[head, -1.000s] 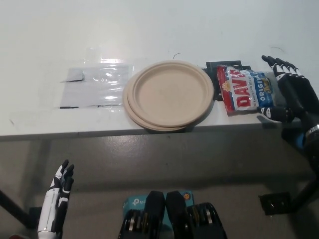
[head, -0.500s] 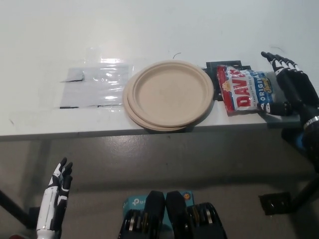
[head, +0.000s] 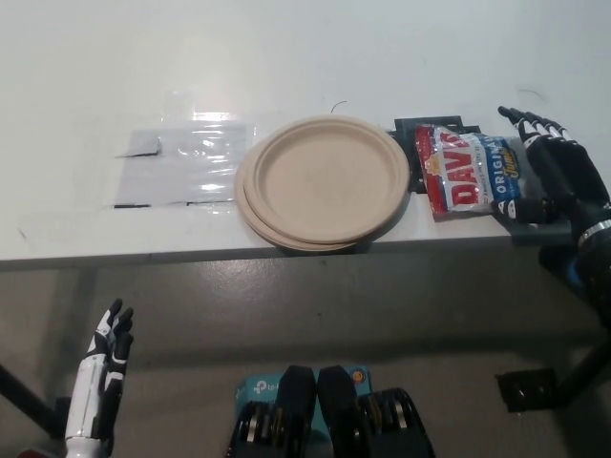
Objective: The robot picks up a small bag of sunflower seeds on the right hand side and take it to the empty plate on the left hand side then pours some sunflower seeds on to the plate.
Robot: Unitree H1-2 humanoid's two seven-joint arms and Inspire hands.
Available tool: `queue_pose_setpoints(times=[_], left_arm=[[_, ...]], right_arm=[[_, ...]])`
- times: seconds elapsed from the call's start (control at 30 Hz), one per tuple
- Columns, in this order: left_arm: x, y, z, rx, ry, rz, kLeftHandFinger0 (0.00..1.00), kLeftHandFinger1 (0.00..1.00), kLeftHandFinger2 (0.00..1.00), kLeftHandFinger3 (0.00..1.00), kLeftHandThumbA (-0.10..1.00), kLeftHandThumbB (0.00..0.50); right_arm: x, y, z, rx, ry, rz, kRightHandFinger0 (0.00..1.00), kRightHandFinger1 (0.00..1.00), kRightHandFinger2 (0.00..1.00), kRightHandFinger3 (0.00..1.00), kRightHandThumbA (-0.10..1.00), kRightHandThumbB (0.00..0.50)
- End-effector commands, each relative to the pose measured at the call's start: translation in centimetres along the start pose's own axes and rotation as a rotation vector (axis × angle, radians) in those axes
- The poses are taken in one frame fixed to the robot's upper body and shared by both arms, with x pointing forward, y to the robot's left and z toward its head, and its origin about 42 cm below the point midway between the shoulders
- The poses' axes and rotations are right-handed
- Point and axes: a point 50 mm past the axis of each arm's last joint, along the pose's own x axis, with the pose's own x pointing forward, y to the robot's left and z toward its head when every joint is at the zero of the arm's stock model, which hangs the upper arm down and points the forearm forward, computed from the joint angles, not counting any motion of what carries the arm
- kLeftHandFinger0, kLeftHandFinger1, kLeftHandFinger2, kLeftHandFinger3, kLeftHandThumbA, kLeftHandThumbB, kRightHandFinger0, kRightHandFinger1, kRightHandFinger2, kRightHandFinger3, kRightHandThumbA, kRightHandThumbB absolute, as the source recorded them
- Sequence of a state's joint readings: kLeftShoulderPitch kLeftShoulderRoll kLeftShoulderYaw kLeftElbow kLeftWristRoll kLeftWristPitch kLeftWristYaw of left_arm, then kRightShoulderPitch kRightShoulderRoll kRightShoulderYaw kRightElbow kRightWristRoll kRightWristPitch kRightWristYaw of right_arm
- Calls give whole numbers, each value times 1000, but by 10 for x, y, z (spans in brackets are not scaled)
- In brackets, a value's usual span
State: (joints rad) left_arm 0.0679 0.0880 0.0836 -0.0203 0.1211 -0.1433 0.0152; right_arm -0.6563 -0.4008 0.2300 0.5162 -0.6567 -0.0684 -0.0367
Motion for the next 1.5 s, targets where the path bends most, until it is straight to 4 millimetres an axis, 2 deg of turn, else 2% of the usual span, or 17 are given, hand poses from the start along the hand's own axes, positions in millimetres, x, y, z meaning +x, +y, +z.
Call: queue_pose_setpoints(times=[0.0,0.13,0.33,0.53,0.57,0.6,0.8,0.97,1.03,1.37,1.47], left_arm=[[4,4,8,-6,-61,26,1000,1000,1000,1000,976,0],[4,5,6,-7,-56,24,1000,1000,1000,1000,973,0],[5,5,8,-3,-58,26,1000,1000,1000,1000,973,0],[5,5,8,-14,-55,27,1000,1000,1000,1000,952,0],[5,5,8,-10,-56,26,1000,1000,1000,1000,953,0],[4,5,7,-8,-55,25,1000,1000,1000,1000,953,0],[5,6,7,-14,-58,24,1000,1000,1000,1000,961,0],[3,6,6,-23,-56,26,1000,1000,1000,1000,924,0],[2,6,6,-25,-55,25,1000,1000,1000,1000,929,0],[1,5,5,-32,-47,23,1000,1000,1000,1000,905,0],[0,5,4,-32,-41,24,1000,1000,1000,1000,897,0]], right_arm=[[10,-23,1,-32,-27,-32,1000,1000,1000,1000,956,436],[8,-19,0,-33,-12,-8,1000,1000,1000,1000,971,442],[3,-21,-3,-32,-20,5,1000,1000,1000,1000,1000,478],[-9,-29,-3,-33,-46,3,1000,1000,1000,1000,1000,449],[-12,-31,-4,-30,-56,2,1000,1000,1000,1000,1000,475],[-15,-32,-4,-27,-62,2,1000,1000,1000,1000,1000,461],[-33,-49,-1,-2,-101,-21,1000,1000,1000,1000,1000,451],[-43,-57,2,-2,-114,-16,1000,1000,1000,1000,1000,477],[-43,-57,2,-2,-105,-9,1000,1000,1000,1000,1000,480],[-32,-40,-12,-8,-70,-9,1000,1000,1000,1000,1000,434],[-26,-34,-17,-3,-56,-20,1000,1000,1000,1000,1000,439]])
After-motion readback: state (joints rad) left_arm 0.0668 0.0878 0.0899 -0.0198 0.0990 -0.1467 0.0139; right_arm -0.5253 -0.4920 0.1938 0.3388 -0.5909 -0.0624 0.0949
